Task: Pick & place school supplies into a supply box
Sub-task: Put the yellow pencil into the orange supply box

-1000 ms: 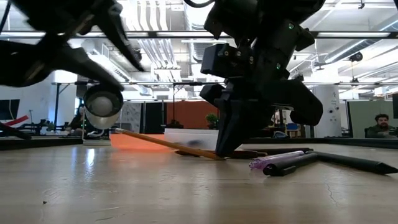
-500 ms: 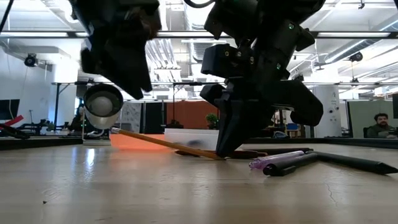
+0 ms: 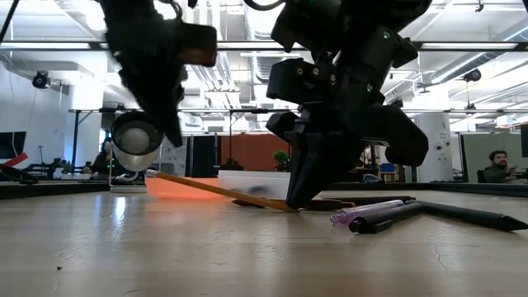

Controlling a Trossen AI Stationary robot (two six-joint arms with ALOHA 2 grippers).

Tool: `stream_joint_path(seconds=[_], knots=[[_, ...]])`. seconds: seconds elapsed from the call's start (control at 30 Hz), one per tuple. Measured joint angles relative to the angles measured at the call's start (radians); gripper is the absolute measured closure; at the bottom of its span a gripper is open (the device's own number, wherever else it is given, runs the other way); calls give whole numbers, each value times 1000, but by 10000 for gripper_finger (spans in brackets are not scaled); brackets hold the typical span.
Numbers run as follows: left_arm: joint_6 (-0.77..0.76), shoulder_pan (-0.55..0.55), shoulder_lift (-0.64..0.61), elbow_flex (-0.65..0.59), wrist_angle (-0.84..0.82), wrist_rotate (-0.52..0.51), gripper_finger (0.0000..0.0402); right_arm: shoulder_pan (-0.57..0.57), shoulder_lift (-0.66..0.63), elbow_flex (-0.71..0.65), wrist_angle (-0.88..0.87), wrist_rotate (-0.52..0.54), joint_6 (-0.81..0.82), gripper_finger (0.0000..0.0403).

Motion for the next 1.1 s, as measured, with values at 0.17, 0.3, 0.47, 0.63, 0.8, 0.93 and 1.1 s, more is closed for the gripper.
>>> stream_joint_path(seconds=[0.17, 0.3, 0.47, 0.63, 0.8, 0.93, 1.1], knots=[[74, 0, 0, -37, -23, 3, 262, 0, 0, 0, 0, 3, 18, 394], [144, 1, 0, -61, -21, 1, 262, 1, 0, 0, 0, 23, 18, 394], [183, 12, 0, -66, -10, -13, 262, 0, 0, 0, 0, 27, 2, 394], [235, 14, 4, -66, 0, -6, 262, -1, 0, 0, 1, 28, -5, 394], [259, 20, 25, -66, 41, -2, 262, -1, 1, 0, 3, 28, -5, 394], [260, 26, 52, -66, 42, 30, 262, -1, 1, 0, 4, 27, -5, 394], [260, 26, 63, -66, 42, 69, 262, -1, 1, 0, 5, 27, -5, 394]])
